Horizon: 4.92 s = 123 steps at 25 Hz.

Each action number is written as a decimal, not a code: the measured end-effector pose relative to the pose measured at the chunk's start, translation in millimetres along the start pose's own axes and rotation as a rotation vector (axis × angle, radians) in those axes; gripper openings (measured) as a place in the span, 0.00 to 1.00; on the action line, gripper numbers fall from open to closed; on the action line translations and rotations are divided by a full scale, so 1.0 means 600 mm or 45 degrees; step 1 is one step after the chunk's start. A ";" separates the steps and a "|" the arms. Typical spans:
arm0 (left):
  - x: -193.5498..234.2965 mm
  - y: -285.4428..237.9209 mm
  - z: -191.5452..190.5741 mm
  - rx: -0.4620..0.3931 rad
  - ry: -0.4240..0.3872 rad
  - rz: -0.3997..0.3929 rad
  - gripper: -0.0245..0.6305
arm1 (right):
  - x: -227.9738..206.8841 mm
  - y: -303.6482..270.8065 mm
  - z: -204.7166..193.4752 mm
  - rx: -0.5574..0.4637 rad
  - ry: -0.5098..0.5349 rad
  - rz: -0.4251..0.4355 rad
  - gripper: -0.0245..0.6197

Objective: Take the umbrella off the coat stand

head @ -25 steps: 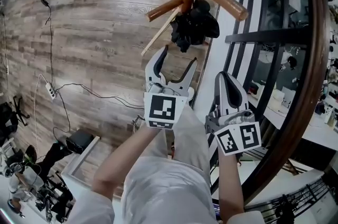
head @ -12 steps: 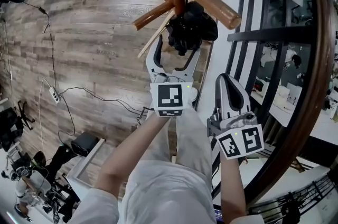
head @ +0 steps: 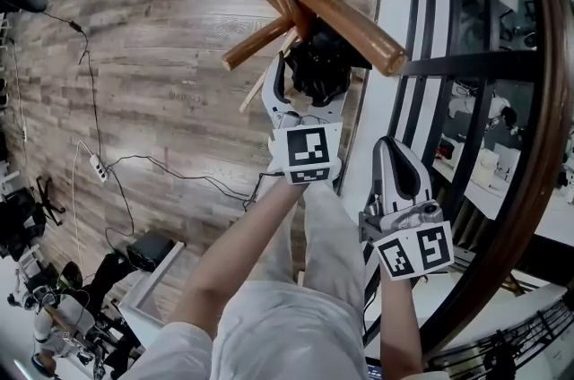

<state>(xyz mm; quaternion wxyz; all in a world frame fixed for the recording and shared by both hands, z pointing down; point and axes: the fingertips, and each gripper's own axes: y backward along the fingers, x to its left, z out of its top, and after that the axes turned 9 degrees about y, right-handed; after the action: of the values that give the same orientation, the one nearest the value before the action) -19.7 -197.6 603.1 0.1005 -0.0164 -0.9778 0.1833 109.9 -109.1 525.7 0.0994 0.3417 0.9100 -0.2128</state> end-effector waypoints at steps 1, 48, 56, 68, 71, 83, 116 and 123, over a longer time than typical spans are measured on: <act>0.001 -0.007 0.000 0.002 -0.013 0.016 0.69 | -0.001 0.001 0.000 0.002 -0.001 0.001 0.09; -0.026 0.004 0.000 0.127 -0.132 -0.148 0.41 | 0.009 0.028 0.013 0.000 0.022 -0.002 0.09; -0.043 0.029 0.027 0.130 -0.160 -0.183 0.41 | 0.025 0.043 0.039 -0.028 0.030 0.005 0.09; -0.063 0.074 0.073 0.137 -0.170 -0.210 0.41 | 0.035 0.066 0.096 -0.092 0.049 0.002 0.09; -0.074 0.087 0.081 0.136 -0.172 -0.218 0.41 | 0.034 0.080 0.107 -0.105 0.053 -0.005 0.09; -0.106 0.146 0.115 0.161 -0.219 -0.278 0.41 | 0.073 0.125 0.145 -0.120 0.102 0.010 0.09; -0.137 0.318 0.270 0.092 -0.162 -0.353 0.41 | 0.132 0.203 0.268 -0.249 0.221 -0.016 0.09; -0.113 0.392 0.324 0.068 -0.130 -0.401 0.41 | 0.158 0.192 0.309 -0.271 0.266 0.002 0.09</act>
<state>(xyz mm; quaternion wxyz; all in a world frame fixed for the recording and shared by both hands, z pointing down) 6.1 -52.4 327.5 0.0786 0.1490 -0.9669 0.1918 122.1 -60.7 293.0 0.0400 0.3501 0.9326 -0.0783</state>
